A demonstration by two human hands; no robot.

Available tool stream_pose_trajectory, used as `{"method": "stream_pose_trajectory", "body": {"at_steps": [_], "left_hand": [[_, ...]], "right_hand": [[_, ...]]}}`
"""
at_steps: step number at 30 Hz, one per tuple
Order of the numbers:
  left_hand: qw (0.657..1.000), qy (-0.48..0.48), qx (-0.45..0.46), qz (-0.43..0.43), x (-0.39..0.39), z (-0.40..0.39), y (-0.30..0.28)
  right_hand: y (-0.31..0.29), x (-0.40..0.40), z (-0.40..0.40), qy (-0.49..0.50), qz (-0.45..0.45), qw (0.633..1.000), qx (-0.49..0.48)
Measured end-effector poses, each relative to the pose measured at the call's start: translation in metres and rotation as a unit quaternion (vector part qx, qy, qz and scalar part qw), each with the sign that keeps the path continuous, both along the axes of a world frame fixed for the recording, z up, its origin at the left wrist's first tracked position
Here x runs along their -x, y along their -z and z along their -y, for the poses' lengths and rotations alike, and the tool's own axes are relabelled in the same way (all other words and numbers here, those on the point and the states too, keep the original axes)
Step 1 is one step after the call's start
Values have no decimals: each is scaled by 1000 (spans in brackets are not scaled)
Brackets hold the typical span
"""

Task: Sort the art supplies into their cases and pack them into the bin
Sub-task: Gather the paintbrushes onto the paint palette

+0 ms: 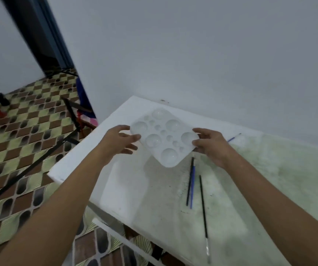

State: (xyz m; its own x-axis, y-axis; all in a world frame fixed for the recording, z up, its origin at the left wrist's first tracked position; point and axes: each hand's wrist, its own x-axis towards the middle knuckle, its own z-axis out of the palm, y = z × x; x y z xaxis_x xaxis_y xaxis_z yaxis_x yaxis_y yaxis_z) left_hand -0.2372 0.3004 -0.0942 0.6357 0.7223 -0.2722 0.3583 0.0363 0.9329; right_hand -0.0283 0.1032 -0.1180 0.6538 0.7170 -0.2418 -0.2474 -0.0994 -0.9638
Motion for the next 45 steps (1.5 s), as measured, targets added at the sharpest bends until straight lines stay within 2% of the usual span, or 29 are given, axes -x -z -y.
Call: {"method": "stream_pose_trajectory", "body": {"at_steps": [4, 7, 10, 13, 17, 22, 30, 36, 42, 45], "left_hand": [[997, 68, -2, 24, -48, 44, -7], [990, 139, -14, 22, -82, 91, -3], [979, 197, -57, -12, -103, 138, 10], [963, 241, -111, -54, -107, 173, 30], [950, 253, -154, -100, -103, 203, 49], [944, 232, -198, -128, -102, 220, 57], [925, 209, -277, -159, -97, 222, 58], [924, 136, -316, -168, -81, 186, 45], [893, 219, -341, -195, -56, 163, 52], [890, 221, -351, -191, -48, 163, 55]], "right_hand": [[-14, -36, 91, 8, 0, 1000, 13], [-15, -51, 160, 9, 28, 998, 62], [-8, -58, 215, 23, 50, 991, 121], [3, -60, 250, 77, 81, 980, 166], [12, -55, 270, 91, 119, 968, 201], [15, -47, 267, 30, 176, 961, 211], [18, -49, 256, -32, 321, 900, 294], [14, -63, 216, -62, 400, 876, 264], [18, -78, 140, -100, 476, 843, 230], [25, -93, 108, -123, 505, 820, 237]]}}
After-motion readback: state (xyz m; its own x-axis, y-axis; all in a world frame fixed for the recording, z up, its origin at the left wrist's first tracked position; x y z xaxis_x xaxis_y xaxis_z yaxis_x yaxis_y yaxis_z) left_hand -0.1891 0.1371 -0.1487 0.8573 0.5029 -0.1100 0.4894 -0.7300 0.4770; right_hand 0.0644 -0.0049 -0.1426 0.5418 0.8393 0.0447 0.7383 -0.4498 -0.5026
